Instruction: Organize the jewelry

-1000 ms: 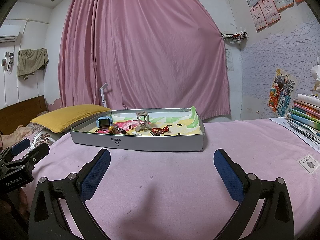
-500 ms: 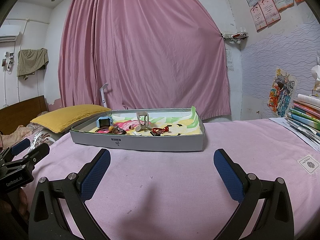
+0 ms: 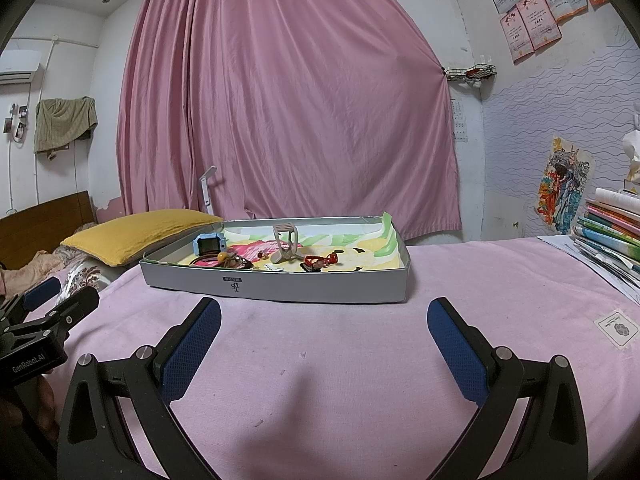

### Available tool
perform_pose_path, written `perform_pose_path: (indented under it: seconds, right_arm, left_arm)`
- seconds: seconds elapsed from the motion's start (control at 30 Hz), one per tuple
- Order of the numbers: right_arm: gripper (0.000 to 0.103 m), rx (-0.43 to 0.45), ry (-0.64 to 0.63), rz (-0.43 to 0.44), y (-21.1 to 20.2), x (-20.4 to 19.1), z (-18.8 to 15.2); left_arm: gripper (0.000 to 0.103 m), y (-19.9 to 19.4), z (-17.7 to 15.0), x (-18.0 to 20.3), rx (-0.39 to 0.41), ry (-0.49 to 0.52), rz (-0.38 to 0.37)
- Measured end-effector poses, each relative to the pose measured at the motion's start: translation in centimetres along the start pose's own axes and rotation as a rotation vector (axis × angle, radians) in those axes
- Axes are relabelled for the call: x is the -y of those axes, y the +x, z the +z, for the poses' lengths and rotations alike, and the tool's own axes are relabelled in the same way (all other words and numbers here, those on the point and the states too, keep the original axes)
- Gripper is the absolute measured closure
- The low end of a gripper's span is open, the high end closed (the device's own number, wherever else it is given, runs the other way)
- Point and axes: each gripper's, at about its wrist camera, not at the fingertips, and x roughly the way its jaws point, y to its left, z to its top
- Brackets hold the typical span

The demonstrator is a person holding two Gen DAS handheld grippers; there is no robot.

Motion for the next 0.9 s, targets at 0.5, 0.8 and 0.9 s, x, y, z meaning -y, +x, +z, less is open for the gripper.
perform_pose_path:
  seconds: [0.5,0.8,0.9]
  right_arm:
    - [0.002,0.0,0.0,0.0,0.0,0.0,0.01]
    - [0.002,0.0,0.001,0.0,-0.02,-0.01,0.0]
    - [0.002,0.0,0.0,0.0,-0.01,-0.01,0.01]
  left_arm:
    - [0.001,-0.01,0.05,0.04,-0.001,0.001,0.0]
    - [0.001,-0.02,-0.01,0.02,0.001,0.002,-0.001]
    - [0.001,-0.03,-0.06,-0.06,0.006,-0.001,-0.008]
